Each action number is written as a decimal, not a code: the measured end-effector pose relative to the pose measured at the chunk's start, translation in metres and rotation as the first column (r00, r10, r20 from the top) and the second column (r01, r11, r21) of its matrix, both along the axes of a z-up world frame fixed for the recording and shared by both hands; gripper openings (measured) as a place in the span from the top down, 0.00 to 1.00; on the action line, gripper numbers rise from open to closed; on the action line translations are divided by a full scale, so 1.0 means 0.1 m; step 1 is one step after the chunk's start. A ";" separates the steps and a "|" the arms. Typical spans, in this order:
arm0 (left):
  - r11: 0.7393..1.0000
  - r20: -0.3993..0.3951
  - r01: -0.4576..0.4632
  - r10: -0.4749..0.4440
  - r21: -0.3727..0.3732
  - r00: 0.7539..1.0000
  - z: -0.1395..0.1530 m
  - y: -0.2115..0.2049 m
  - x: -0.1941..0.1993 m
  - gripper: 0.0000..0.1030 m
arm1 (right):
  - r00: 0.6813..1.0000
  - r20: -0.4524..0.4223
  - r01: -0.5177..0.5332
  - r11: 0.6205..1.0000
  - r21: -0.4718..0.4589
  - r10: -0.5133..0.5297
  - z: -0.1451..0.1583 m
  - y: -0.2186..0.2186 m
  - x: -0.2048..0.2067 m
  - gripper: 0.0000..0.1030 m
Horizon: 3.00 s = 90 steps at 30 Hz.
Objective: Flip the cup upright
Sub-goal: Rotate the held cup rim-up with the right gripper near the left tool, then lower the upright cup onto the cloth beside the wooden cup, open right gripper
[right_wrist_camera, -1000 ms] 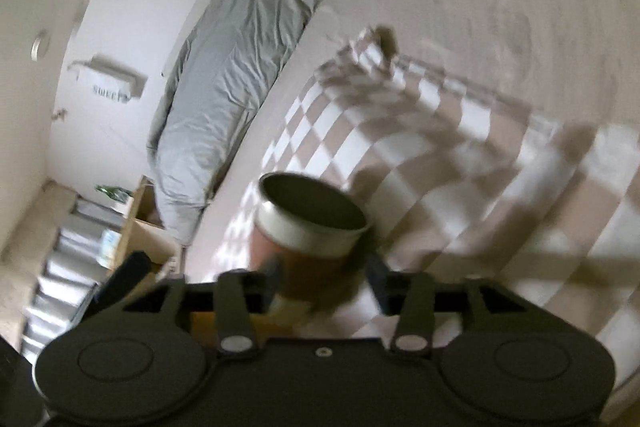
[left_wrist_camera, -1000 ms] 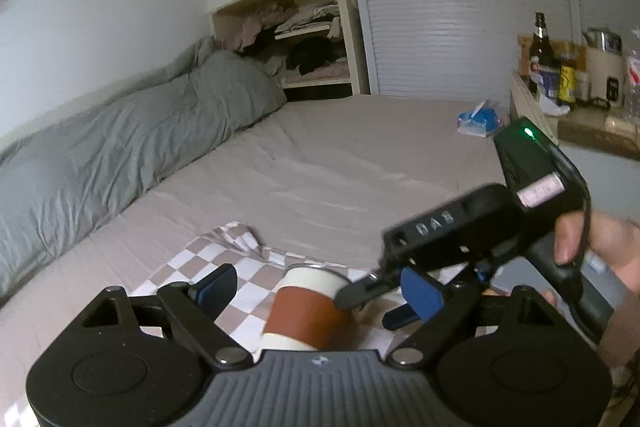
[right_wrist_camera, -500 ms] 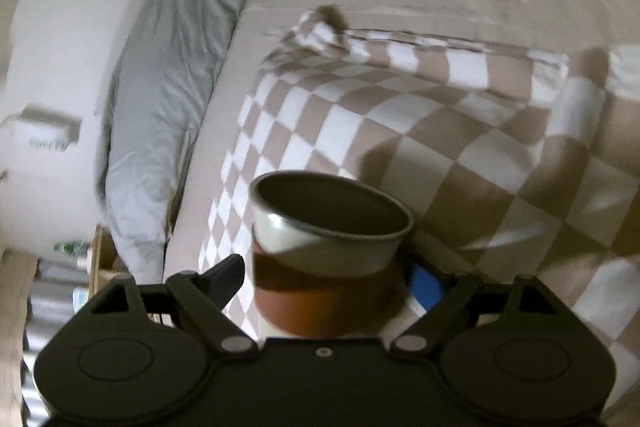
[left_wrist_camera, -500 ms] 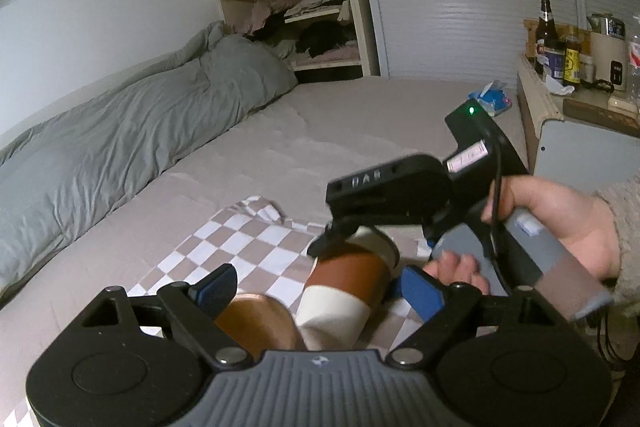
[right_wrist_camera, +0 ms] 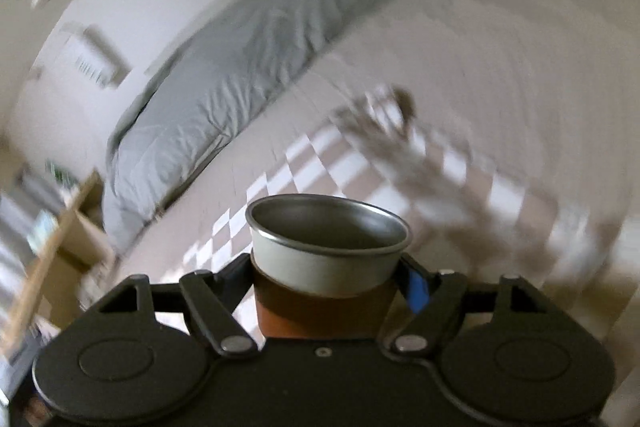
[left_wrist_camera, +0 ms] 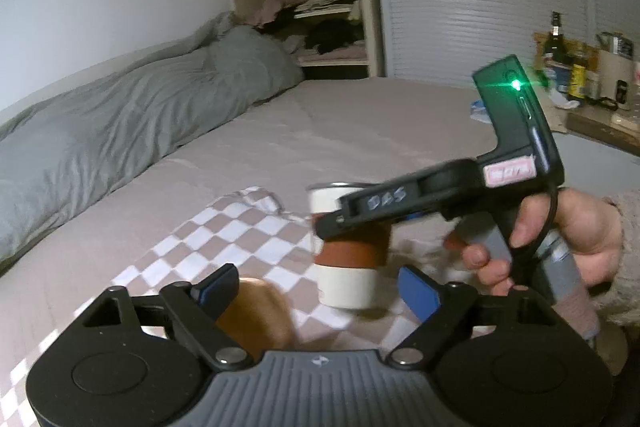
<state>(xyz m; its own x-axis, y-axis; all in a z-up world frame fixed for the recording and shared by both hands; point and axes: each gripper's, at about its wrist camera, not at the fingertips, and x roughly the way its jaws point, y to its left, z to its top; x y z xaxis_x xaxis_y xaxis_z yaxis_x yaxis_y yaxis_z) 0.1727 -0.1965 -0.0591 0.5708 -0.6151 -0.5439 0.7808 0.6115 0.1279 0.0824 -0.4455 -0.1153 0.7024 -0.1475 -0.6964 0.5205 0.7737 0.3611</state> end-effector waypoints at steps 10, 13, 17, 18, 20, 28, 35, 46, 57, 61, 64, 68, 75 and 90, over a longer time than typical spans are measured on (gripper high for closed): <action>0.999 0.030 0.017 -0.018 0.028 0.999 -0.36 -0.35 -0.12 0.36 | 0.952 -0.061 -0.301 0.880 -0.368 0.301 0.16 0.17 -0.08 0.25; 0.999 0.120 0.001 -0.006 0.037 0.993 -0.50 -0.48 -0.20 0.35 | 0.946 -0.059 -0.320 0.882 -0.346 0.320 0.17 0.15 -0.09 0.25; 0.998 0.197 -0.012 0.001 0.056 0.980 -0.60 -0.63 -0.29 0.35 | 0.946 -0.034 -0.316 0.886 -0.339 0.324 0.22 0.11 -0.14 0.25; 0.998 0.205 -0.028 0.015 0.059 0.979 -0.62 -0.66 -0.30 0.35 | 0.944 -0.030 -0.318 0.885 -0.340 0.328 0.22 0.11 -0.16 0.25; 0.996 0.241 -0.072 0.056 0.057 0.969 -0.68 -0.74 -0.29 0.35 | 0.941 -0.024 -0.324 0.882 -0.342 0.336 0.24 0.11 -0.18 0.25; 0.990 0.311 -0.107 0.075 0.088 0.948 -0.90 -1.02 -0.38 0.36 | 0.926 -0.030 -0.360 0.854 -0.377 0.377 0.24 0.14 -0.23 0.25; 0.981 0.278 -0.180 0.155 0.067 0.948 -1.01 -1.12 -0.32 0.36 | 0.925 -0.030 -0.363 0.861 -0.357 0.378 0.24 0.07 -0.22 0.25; 0.974 0.283 -0.214 0.185 0.076 0.941 -1.21 -1.14 -0.37 0.37 | 0.893 -0.065 -0.444 0.849 -0.286 0.445 0.17 0.03 -0.19 0.24; 0.959 0.299 -0.276 0.244 0.068 0.923 -1.17 -1.07 -0.34 0.38 | 0.855 -0.059 -0.499 0.784 -0.369 0.516 0.22 0.20 -0.28 0.26; 0.949 0.304 -0.307 0.271 0.076 0.913 -1.18 -1.08 -0.27 0.38 | 0.836 -0.061 -0.519 0.747 -0.415 0.546 0.23 0.25 -0.21 0.26; 0.947 0.304 -0.309 0.271 0.084 0.913 -1.23 -1.08 -0.25 0.38 | 0.831 -0.085 -0.532 0.741 -0.410 0.550 0.18 0.25 -0.14 0.26; 0.946 0.309 -0.311 0.268 0.096 0.912 -1.23 -1.09 -0.28 0.36 | 0.830 -0.085 -0.535 0.743 -0.402 0.552 0.18 0.23 -0.14 0.26; 0.959 0.314 -0.269 0.229 0.088 0.921 -1.24 -1.14 -0.38 0.17 | 0.822 -0.093 -0.547 0.731 -0.408 0.562 0.19 0.25 -0.14 0.26; 0.954 0.286 -0.301 0.288 -0.001 0.914 -0.92 -0.99 -0.58 0.11 | 0.889 -0.017 -0.432 0.827 -0.359 0.457 0.48 0.19 -0.32 0.09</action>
<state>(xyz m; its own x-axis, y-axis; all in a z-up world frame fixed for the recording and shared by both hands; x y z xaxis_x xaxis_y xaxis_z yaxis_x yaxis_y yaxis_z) 0.1151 -0.2957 -0.1516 0.8550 -0.3757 -0.3576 0.4948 0.7975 0.3452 0.0504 -0.4267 -0.0671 0.7928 -0.0283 -0.6088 0.0744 0.9959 0.0505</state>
